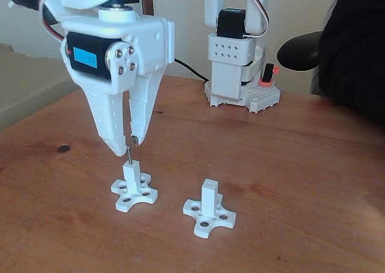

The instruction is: Grab the screw and set it in the hole.

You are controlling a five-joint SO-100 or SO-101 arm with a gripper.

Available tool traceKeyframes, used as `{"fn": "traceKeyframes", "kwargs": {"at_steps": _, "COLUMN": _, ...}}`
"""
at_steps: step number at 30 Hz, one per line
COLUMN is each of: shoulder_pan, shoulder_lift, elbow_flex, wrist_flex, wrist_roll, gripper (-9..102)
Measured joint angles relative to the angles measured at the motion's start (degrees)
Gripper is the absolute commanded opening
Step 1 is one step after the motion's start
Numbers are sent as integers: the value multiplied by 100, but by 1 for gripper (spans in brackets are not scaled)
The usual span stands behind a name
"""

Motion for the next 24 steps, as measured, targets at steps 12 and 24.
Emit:
{"fn": "traceKeyframes", "kwargs": {"at_steps": 12, "shoulder_pan": 0, "shoulder_lift": -88, "elbow_flex": -9, "wrist_flex": -132, "wrist_roll": -53, "gripper": 7}}
{"fn": "traceKeyframes", "kwargs": {"at_steps": 24, "shoulder_pan": 0, "shoulder_lift": -88, "elbow_flex": -9, "wrist_flex": -132, "wrist_roll": -53, "gripper": 7}}
